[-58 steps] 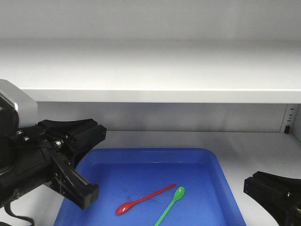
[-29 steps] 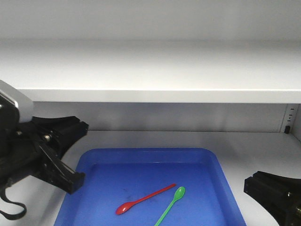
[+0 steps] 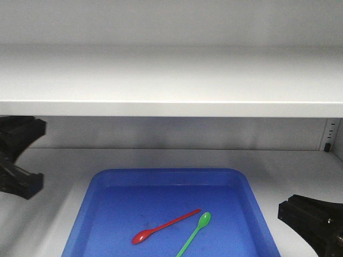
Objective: Sort red and green spoons into left cabinet
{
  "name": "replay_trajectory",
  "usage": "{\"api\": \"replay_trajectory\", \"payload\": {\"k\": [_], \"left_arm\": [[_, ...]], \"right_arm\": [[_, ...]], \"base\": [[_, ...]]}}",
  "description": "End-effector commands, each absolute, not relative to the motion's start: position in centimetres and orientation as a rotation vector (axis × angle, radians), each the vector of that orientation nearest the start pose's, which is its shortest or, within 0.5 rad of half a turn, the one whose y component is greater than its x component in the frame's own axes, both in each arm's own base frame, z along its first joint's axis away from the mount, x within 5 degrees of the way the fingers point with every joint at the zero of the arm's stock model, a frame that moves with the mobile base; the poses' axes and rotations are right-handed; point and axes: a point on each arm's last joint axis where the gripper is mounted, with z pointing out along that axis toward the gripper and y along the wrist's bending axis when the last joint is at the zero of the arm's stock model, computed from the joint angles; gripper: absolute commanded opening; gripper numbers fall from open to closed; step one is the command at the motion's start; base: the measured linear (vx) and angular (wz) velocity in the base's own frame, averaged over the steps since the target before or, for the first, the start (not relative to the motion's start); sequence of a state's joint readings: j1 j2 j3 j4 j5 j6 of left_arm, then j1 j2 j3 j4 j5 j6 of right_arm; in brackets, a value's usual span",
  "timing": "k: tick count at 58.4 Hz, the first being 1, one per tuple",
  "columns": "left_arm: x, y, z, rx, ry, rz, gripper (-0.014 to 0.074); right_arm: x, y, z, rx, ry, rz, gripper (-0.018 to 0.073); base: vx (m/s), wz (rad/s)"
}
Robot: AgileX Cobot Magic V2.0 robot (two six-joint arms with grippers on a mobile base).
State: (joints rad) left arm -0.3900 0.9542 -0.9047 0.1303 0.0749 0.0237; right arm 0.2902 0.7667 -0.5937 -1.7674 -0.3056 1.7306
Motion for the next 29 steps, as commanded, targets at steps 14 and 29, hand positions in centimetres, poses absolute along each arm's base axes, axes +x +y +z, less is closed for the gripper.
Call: {"api": "replay_trajectory", "payload": {"k": [14,29], "left_arm": [[16.7,-5.9,40.1,0.347,1.435,-0.168,-0.0001],[14.2,-4.5,35.2,0.245,1.35,-0.242,-0.0001]], "right_arm": [[14.7,6.9,34.6,-0.493,1.618,0.398,-0.0004],[14.7,6.9,34.6,-0.493,1.618,0.398,-0.0004]], "base": [[0.0,0.0],[0.0,0.0]]}}
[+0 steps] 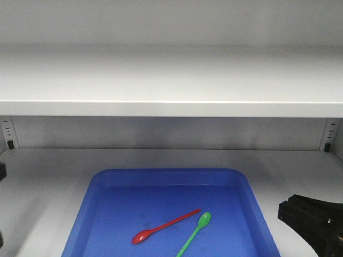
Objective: Sort red and green spoons into left cabinet
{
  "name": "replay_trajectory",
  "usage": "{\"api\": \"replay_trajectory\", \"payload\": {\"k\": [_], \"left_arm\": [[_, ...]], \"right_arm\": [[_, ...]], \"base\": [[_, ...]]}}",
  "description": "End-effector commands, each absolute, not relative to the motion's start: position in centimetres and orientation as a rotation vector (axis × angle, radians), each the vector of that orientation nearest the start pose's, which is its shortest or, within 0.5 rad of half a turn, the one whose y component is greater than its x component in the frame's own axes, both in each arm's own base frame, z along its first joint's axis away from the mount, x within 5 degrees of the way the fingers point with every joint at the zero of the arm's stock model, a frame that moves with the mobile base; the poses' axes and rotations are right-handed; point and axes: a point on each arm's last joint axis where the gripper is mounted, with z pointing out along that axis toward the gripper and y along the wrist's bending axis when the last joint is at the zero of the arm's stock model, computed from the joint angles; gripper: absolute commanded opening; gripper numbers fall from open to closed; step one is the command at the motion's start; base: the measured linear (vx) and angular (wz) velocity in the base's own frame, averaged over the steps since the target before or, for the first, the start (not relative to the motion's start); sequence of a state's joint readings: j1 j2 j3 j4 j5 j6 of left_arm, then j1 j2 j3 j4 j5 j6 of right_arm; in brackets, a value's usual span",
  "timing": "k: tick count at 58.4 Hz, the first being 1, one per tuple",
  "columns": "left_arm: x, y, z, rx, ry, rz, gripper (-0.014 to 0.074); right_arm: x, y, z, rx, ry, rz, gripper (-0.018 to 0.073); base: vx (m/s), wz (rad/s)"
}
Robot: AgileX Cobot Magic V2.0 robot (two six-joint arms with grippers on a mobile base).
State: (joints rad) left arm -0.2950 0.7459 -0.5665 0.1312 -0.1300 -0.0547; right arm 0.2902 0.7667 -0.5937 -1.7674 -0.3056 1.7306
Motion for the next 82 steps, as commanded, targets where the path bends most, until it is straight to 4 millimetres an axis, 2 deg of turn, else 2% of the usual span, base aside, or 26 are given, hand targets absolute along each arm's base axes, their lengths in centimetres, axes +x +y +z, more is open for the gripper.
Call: {"api": "replay_trajectory", "payload": {"k": [1,29,45,63,82], "left_arm": [[13.9,-4.4,34.7,0.241,1.348,-0.244,-0.0001],[7.6,-1.5,25.6,0.114,1.372,-0.182,-0.0001],[5.2,-0.6,22.0,0.048,1.283,-0.108,-0.0001],[5.5,-0.5,20.7,0.037,1.419,-0.083,-0.0001],[5.5,-0.4,20.6,0.035,1.438,-0.083,-0.0001]], "right_arm": [[14.7,6.9,34.6,-0.493,1.618,0.398,-0.0004],[14.7,6.9,34.6,-0.493,1.618,0.398,-0.0004],[14.7,6.9,34.6,-0.493,1.618,0.398,-0.0004],[14.7,6.9,34.6,-0.498,1.618,0.4,-0.0004],[14.7,6.9,34.6,-0.498,1.618,0.4,-0.0004]], "base": [[0.0,0.0],[0.0,0.0],[0.0,0.0],[0.0,0.0],[0.0,0.0]]}}
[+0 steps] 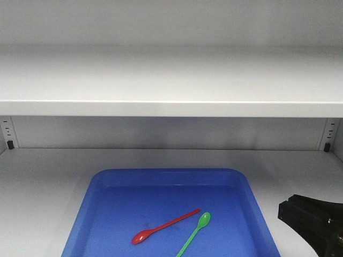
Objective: Sort red and green spoons into left cabinet
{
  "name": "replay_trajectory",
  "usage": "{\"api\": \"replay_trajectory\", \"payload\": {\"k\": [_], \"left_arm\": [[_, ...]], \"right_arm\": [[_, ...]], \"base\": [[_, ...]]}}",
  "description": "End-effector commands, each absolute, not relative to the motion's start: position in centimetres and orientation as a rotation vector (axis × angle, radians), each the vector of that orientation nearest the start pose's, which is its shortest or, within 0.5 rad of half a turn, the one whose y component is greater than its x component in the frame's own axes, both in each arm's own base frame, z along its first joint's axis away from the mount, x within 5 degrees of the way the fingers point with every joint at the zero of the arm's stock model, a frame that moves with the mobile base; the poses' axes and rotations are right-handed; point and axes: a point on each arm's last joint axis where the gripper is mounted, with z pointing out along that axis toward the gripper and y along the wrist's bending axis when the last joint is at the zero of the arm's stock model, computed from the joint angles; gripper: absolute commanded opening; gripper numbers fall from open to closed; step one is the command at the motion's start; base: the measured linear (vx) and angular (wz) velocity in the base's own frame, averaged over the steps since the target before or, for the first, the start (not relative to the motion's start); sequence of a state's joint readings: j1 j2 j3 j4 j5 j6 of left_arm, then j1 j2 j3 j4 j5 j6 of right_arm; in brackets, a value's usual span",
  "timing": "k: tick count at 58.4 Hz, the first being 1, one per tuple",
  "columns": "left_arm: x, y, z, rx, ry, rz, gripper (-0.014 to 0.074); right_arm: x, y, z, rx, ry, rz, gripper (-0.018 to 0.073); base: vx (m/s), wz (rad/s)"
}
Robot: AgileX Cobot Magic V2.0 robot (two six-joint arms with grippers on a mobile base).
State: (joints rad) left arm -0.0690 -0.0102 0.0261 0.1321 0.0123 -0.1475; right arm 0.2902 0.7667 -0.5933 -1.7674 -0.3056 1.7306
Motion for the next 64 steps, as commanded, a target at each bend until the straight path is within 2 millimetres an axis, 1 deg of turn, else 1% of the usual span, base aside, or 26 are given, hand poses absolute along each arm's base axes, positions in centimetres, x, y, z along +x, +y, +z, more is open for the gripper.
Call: {"api": "replay_trajectory", "payload": {"k": [1,49,64], "left_arm": [[5.51,-0.44,20.55,0.034,1.438,-0.083,-0.0001],[5.51,-0.44,20.55,0.035,1.438,-0.083,-0.0001],[5.51,-0.44,20.55,0.035,1.438,-0.083,-0.0001]], "right_arm": [[14.71,6.92,34.57,-0.498,1.618,0.4,-0.0004],[14.71,6.91,34.57,-0.497,1.618,0.399,-0.0004],[15.33,6.54,34.42,-0.432,1.638,0.367,-0.0004]], "base": [[0.0,0.0],[0.0,0.0],[0.0,0.0]]}}
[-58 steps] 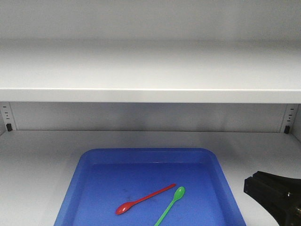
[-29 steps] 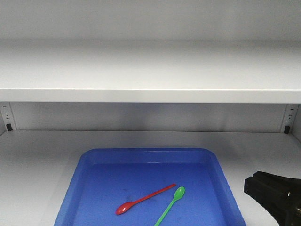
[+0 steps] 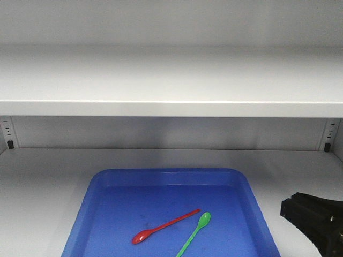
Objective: Sort red and green spoons into left cabinet
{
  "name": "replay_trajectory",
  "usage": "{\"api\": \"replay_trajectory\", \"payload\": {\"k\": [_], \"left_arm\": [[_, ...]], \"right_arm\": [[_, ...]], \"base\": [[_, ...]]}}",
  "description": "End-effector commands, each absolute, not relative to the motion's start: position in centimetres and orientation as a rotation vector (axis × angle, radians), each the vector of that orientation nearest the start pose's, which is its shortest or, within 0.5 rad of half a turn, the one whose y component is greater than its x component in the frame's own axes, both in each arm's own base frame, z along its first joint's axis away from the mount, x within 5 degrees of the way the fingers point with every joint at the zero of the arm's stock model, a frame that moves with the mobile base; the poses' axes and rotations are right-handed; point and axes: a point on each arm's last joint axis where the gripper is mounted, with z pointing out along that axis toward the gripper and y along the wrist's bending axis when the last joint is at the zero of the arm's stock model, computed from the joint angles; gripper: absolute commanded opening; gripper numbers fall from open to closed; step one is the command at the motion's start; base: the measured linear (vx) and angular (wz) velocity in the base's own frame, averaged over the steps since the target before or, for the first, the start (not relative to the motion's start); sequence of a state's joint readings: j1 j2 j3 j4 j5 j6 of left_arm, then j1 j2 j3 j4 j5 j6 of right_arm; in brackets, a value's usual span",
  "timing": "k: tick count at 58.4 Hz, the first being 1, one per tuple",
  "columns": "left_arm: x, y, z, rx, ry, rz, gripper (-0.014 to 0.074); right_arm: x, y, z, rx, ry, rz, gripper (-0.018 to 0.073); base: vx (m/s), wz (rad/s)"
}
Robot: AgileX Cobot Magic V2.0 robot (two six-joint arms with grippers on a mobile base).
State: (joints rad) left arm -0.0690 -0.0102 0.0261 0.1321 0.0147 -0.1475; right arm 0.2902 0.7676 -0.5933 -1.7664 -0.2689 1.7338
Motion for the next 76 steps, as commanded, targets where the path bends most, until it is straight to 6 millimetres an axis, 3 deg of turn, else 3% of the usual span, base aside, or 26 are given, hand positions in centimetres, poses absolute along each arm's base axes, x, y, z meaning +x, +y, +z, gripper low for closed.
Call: {"api": "replay_trajectory", "payload": {"k": [1,21,45,76], "left_arm": [[5.5,-0.4,20.6,0.035,1.438,-0.083,-0.0001],[5.5,-0.4,20.6,0.035,1.438,-0.083,-0.0001],[5.5,-0.4,20.6,0.035,1.438,-0.083,-0.0001],[5.5,-0.4,20.6,0.035,1.438,-0.083,-0.0001]], "right_arm": [[15.4,6.5,34.4,-0.418,1.639,0.364,-0.0004],[15.4,4.7,35.3,-0.252,1.593,0.224,-0.0004],[15.2,4.5,35.5,-0.234,1.581,0.22,-0.0004],[17.1,4.7,33.8,-0.209,1.697,0.187,-0.0004]], "base": [[0.0,0.0],[0.0,0.0],[0.0,0.0],[0.0,0.0]]}}
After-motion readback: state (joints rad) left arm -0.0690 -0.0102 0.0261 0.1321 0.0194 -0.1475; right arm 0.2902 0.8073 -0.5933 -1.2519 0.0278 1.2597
